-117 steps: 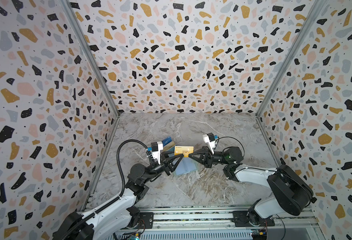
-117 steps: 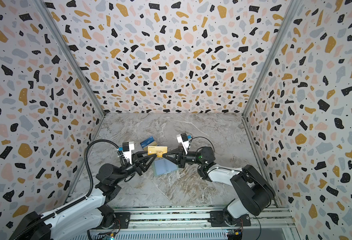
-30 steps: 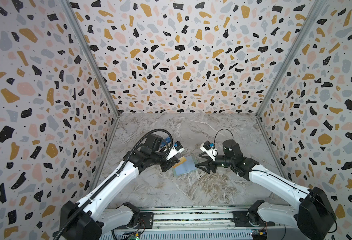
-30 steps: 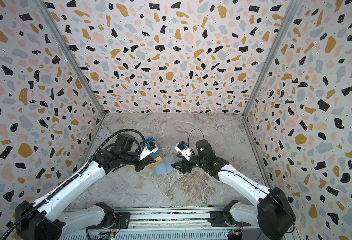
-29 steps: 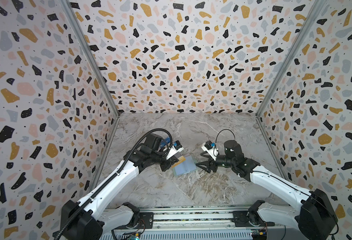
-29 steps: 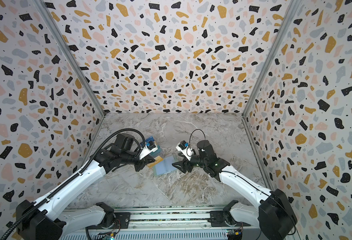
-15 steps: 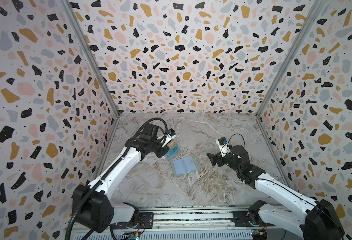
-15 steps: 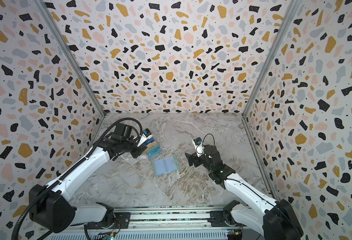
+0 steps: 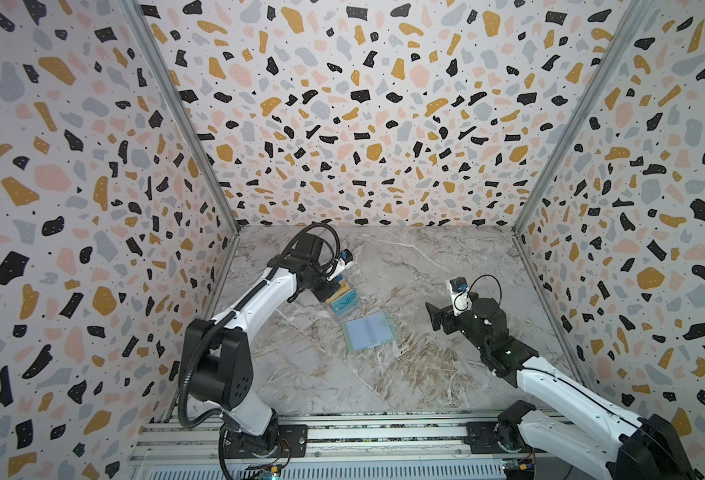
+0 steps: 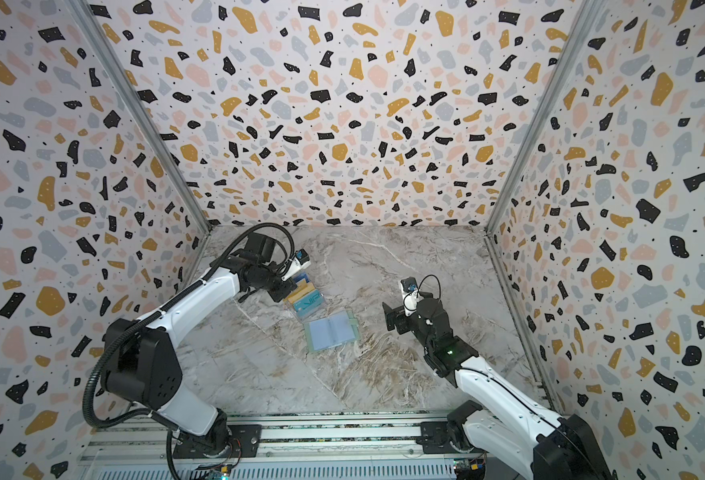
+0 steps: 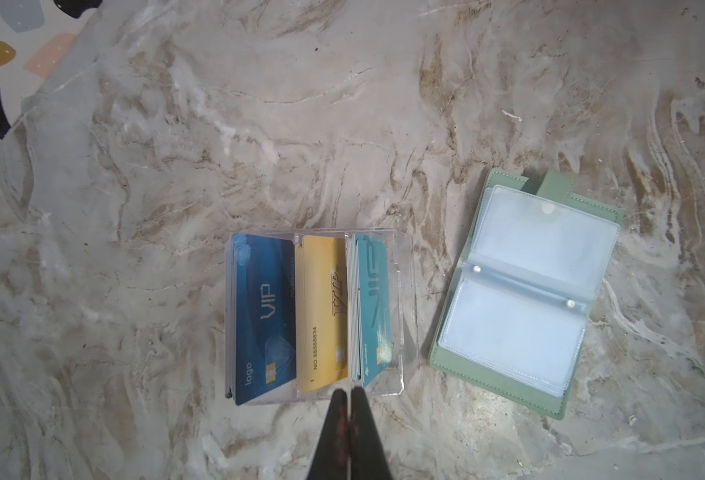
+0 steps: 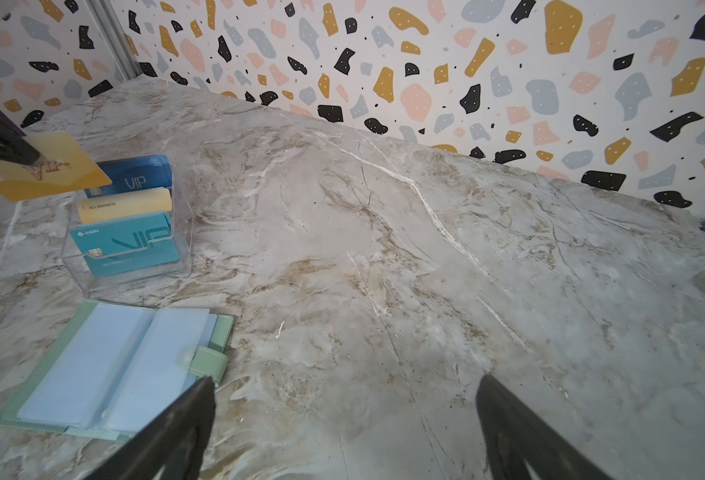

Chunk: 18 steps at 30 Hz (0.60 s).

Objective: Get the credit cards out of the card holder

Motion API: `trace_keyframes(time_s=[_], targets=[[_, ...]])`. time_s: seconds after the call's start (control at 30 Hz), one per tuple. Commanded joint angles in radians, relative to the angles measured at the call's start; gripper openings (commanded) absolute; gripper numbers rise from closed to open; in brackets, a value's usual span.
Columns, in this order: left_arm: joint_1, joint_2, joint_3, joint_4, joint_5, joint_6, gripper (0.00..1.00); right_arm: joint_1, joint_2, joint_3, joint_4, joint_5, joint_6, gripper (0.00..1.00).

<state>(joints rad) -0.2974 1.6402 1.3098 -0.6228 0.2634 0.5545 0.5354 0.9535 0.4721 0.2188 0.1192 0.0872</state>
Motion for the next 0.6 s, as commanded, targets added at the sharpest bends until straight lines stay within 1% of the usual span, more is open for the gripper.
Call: trace_keyframes(time_s=[0.0, 0.57], targets=[[0.007, 0.033, 0.044, 0.005, 0.024, 0.019, 0.0, -0.007, -0.013, -0.003, 0.031, 0.022, 0.015, 0.98], [0.015, 0.132, 0.05, 0.084, 0.026, -0.014, 0.0, -0.015, -0.029, -0.018, 0.042, 0.013, 0.021, 0.98]])
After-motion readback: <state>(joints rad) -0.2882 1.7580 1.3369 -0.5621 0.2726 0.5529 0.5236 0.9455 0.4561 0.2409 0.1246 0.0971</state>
